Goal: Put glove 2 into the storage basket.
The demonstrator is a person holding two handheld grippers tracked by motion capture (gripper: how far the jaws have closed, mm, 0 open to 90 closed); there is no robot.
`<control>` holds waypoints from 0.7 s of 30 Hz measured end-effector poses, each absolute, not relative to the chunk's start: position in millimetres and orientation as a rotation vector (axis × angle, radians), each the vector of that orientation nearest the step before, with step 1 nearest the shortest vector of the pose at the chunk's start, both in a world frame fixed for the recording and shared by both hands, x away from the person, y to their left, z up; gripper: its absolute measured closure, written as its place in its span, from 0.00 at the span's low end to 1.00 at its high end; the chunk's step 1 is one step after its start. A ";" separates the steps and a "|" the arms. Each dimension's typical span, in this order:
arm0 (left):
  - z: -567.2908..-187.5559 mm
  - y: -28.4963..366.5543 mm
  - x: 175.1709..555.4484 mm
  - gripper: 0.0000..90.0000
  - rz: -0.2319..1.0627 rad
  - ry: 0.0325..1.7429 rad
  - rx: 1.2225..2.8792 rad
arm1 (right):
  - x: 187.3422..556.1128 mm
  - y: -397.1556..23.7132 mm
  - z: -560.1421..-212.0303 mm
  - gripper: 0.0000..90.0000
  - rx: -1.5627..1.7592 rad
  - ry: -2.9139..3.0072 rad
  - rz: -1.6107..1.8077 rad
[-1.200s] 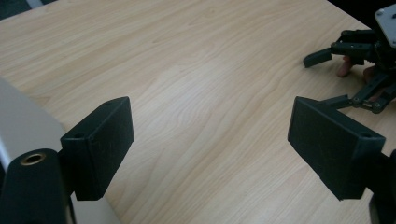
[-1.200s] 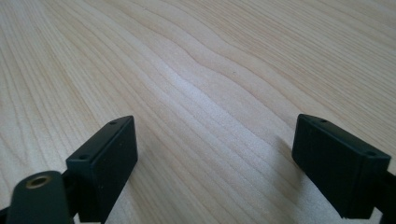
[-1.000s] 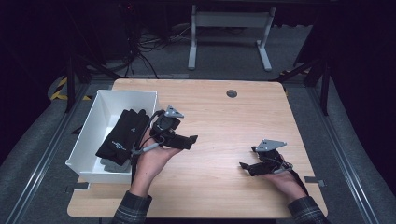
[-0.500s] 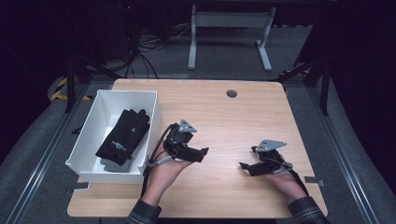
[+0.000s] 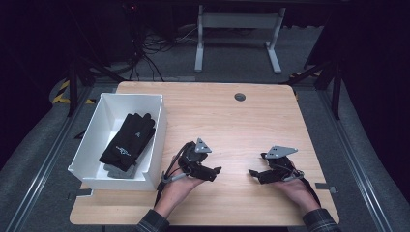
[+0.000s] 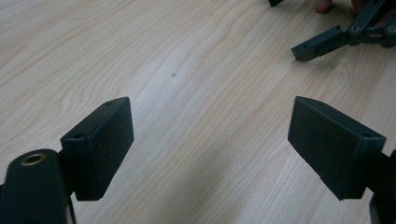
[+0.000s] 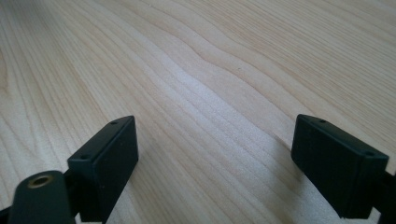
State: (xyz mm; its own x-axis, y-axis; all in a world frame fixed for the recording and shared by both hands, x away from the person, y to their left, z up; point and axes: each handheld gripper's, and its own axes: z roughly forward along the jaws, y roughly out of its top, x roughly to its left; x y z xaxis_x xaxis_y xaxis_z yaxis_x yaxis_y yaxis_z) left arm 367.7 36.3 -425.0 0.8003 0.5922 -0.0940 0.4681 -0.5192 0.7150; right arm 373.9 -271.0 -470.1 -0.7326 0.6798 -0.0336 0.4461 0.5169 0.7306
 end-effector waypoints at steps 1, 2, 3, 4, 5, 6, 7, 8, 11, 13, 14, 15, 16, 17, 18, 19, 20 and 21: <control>-428.3 35.3 367.8 0.16 0.202 0.765 2.221 | 373.9 -271.0 -470.1 0.17 0.940 2.446 1.044; -431.2 34.3 367.8 0.16 0.206 0.761 2.225 | 373.8 -271.1 -470.1 0.17 0.940 2.446 1.044; -435.4 33.4 367.5 0.16 0.207 0.756 2.229 | 373.7 -271.1 -470.2 0.17 0.940 2.445 1.044; -439.1 32.8 367.5 0.16 0.209 0.753 2.227 | 373.6 -271.1 -470.2 0.17 0.941 2.445 1.044; -442.6 32.7 367.3 0.16 0.209 0.760 2.233 | 373.6 -271.1 -470.2 0.17 0.941 2.445 1.044; -447.6 32.7 367.6 0.16 0.222 0.755 2.239 | 373.6 -271.1 -470.1 0.17 0.941 2.445 1.044; -447.6 32.7 367.6 0.16 0.222 0.755 2.239 | 373.6 -271.1 -470.1 0.17 0.941 2.445 1.044; -452.2 32.7 367.0 0.16 0.237 0.766 2.244 | 373.6 -271.2 -470.1 0.17 0.941 2.445 1.044; -461.7 34.3 369.2 0.15 0.215 0.766 2.248 | 373.6 -271.2 -470.1 0.17 0.941 2.446 1.043; -469.0 32.5 369.8 0.14 0.220 0.766 2.274 | 373.6 -271.2 -470.2 0.17 0.942 2.445 1.043; -471.9 30.4 369.1 0.13 0.244 0.757 2.283 | 373.6 -271.2 -470.2 0.17 0.941 2.445 1.044; -471.9 30.4 369.1 0.11 0.244 0.757 2.283 | 373.6 -271.2 -470.2 0.17 0.941 2.445 1.044; -474.0 28.4 367.8 0.09 0.272 0.733 2.286 | 373.6 -271.2 -470.1 0.17 0.941 2.445 1.043; -474.0 28.4 367.8 0.08 0.272 0.733 2.286 | 373.6 -271.2 -470.1 0.17 0.941 2.445 1.043; -475.7 28.0 367.1 0.08 0.274 0.730 2.274 | 373.6 -271.2 -470.2 0.17 0.941 2.446 1.044; -475.7 28.0 367.1 0.07 0.274 0.730 2.274 | 373.6 -271.2 -470.2 0.17 0.941 2.446 1.044; -475.8 28.0 367.3 0.07 0.271 0.729 2.274 | 373.6 -271.2 -470.2 0.17 0.941 2.445 1.044; -475.8 28.0 367.3 0.07 0.271 0.729 2.274 | 373.6 -271.2 -470.2 0.17 0.941 2.445 1.044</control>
